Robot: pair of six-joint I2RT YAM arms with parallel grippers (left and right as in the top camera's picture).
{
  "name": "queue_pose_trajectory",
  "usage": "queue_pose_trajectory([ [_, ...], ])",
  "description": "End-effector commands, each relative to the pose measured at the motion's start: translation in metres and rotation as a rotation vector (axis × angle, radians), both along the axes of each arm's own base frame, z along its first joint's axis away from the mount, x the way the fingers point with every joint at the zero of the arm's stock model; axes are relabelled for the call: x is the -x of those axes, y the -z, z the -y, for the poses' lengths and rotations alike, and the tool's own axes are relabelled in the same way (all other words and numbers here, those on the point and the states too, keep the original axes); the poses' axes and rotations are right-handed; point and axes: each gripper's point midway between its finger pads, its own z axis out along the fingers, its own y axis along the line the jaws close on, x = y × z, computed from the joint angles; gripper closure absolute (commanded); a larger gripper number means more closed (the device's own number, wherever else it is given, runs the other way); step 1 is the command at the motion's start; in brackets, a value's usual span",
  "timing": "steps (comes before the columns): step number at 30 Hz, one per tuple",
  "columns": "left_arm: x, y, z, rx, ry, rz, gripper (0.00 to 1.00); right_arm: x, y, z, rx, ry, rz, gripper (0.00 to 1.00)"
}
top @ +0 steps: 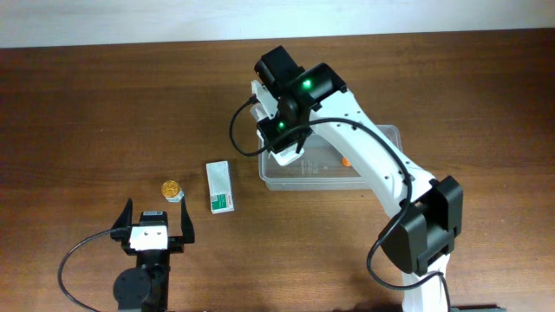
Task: Pack container
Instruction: 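Carry the lotion bottle over the container with the right gripper, then lower the lotion bottle into the container's left side with right gripper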
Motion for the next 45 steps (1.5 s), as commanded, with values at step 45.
queue_pose_trajectory([
  [45, 0.0, 0.0, 0.001, -0.012, 0.007, 0.002, 0.01, -0.041, 0.049, 0.021, 0.024, 0.501, 0.125, 0.67],
])
